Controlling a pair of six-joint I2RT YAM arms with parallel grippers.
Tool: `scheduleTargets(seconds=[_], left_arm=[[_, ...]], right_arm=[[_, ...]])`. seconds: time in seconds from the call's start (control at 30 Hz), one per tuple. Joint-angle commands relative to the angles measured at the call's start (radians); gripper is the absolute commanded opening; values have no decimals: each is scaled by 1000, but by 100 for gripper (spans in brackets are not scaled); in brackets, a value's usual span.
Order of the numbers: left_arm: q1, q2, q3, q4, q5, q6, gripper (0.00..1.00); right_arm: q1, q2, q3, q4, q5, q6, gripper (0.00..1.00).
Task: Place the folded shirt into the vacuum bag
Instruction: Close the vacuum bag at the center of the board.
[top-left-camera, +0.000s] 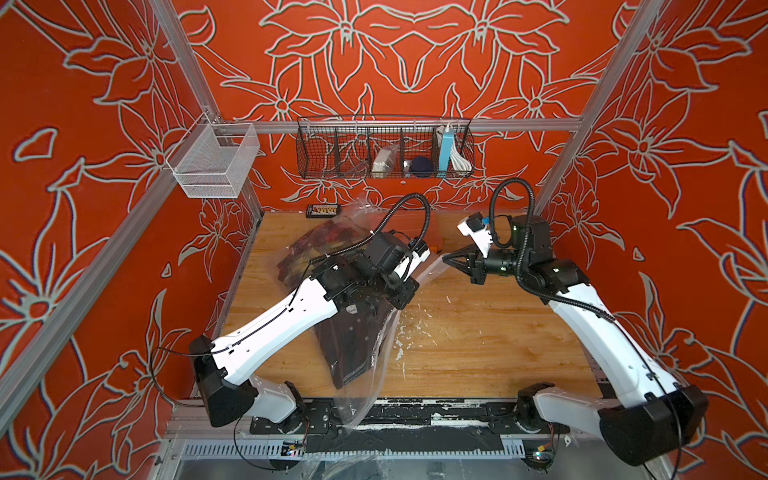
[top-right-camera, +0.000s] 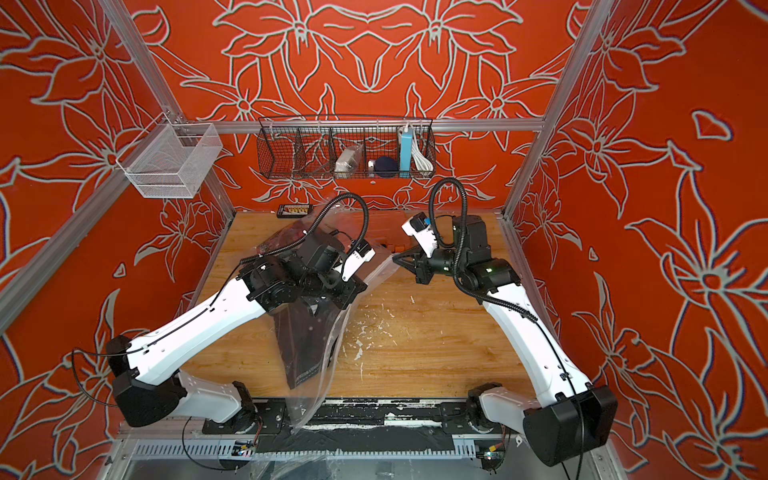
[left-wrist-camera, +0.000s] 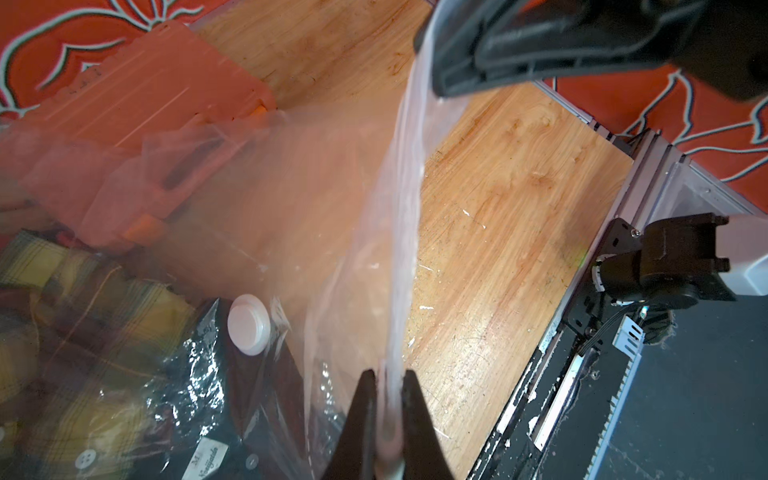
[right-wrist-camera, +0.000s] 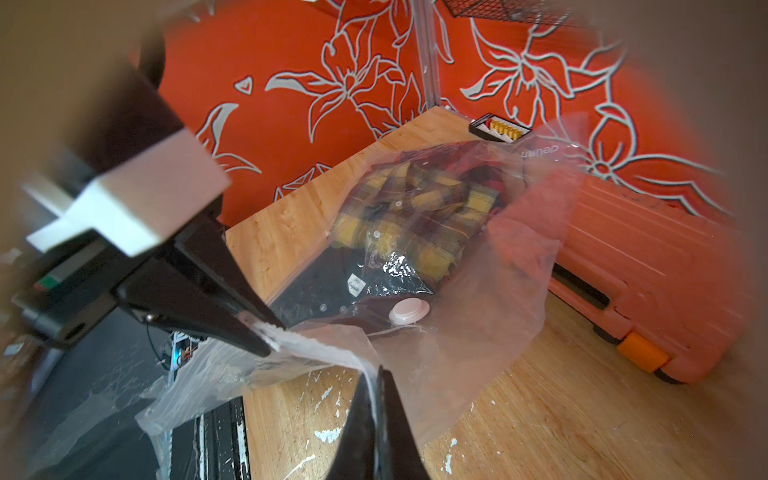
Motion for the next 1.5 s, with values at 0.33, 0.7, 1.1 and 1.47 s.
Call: scheduleTargets(seconds=[0.33,0.7,1.1,1.47], left_arm=[[-8,-81,-132,-249,-10,-64,4],[-8,-178,-242,-267,-15,-143,4],[19,-171,-223,-275,-35,-111,0],[96,-126,46,-198,71,176,0]], right_arm=[[-123,26,82,208,274,91,0],[-148,71,119,255,395,118,0],[-167,39,130,172,387,70,0],[-43,-130,92,-167,227,-214,19]])
